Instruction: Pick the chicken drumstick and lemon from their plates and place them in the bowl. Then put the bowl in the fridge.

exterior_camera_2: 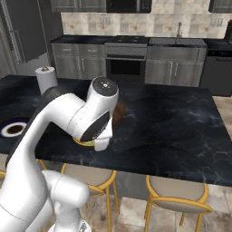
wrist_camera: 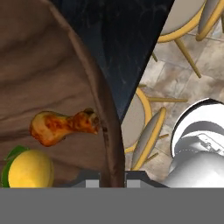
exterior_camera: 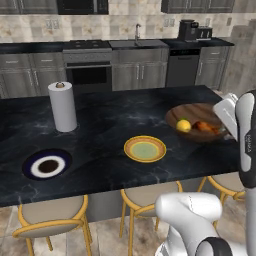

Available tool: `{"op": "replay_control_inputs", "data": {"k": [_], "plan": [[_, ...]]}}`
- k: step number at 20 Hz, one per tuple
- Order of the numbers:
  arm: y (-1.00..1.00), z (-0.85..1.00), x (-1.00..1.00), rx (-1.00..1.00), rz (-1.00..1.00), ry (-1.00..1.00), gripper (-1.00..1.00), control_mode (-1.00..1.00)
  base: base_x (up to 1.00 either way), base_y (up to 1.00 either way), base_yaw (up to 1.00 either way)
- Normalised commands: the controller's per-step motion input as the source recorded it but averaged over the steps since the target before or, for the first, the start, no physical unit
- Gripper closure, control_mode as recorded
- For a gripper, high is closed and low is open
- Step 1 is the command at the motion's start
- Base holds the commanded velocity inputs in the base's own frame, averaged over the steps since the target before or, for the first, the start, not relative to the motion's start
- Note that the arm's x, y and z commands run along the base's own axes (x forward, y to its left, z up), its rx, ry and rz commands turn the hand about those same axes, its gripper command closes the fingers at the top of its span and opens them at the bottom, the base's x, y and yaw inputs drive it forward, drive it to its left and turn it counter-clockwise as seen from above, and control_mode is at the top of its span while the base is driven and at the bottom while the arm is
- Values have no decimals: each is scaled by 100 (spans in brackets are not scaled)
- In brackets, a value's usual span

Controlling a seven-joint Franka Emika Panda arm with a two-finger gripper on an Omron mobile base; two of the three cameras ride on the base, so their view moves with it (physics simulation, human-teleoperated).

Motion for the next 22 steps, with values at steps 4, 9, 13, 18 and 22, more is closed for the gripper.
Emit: {"op": "replay_control_inputs", "data": {"k": [4, 9, 13, 18, 22], "plan": [[16, 17, -17, 9, 0, -10, 100, -100, 0, 0, 0], [19, 14, -18, 0, 0, -9, 100, -100, 0, 0, 0], [21, 3, -21, 0, 0, -6, 100, -100, 0, 0, 0], [16, 0, -7, 0, 0, -2, 100, -100, 0, 0, 0], [0, 0, 0, 0, 0, 0, 100, -100, 0, 0, 0]]}}
